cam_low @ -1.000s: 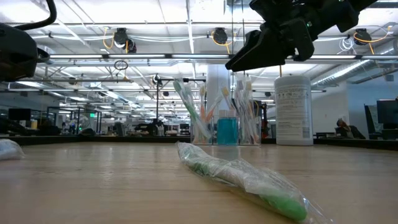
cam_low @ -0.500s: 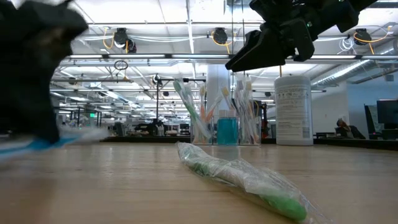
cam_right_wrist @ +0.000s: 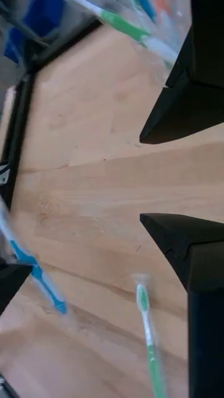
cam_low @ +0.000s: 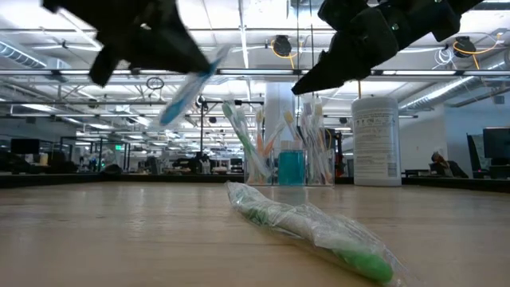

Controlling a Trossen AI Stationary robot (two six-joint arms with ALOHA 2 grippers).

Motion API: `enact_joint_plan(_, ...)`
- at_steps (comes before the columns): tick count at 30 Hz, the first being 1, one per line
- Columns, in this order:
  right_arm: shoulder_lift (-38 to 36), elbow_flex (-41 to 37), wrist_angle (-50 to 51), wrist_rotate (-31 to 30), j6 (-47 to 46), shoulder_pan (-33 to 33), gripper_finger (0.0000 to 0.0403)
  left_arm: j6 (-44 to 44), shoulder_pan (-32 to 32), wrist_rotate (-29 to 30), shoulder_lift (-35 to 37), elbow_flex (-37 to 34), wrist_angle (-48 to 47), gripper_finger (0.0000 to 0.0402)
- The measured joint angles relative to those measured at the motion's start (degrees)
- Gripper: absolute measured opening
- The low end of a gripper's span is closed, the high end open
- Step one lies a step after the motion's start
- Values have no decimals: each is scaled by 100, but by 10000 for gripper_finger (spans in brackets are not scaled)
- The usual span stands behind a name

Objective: Pick & Place toothbrushing station
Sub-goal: Put the blue toothbrush into the transparent organizer

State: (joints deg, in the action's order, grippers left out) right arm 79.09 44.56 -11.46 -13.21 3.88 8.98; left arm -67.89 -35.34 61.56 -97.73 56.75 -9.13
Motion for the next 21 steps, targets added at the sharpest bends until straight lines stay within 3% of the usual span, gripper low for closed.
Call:
enact_joint_plan(8, 0, 0, 683, -7, -1013, 1, 185, 2094, 466, -146, 9, 7, 1491, 10)
enact_joint_plan(14, 0, 0, 1607, -17, -1476, 1, 185, 2609, 692, -176, 9, 7, 1670, 26)
enact_joint_plan(21, 0, 0, 1604, -16, -1907, 1, 185, 2824, 1018, -659, 9, 7, 1670, 34)
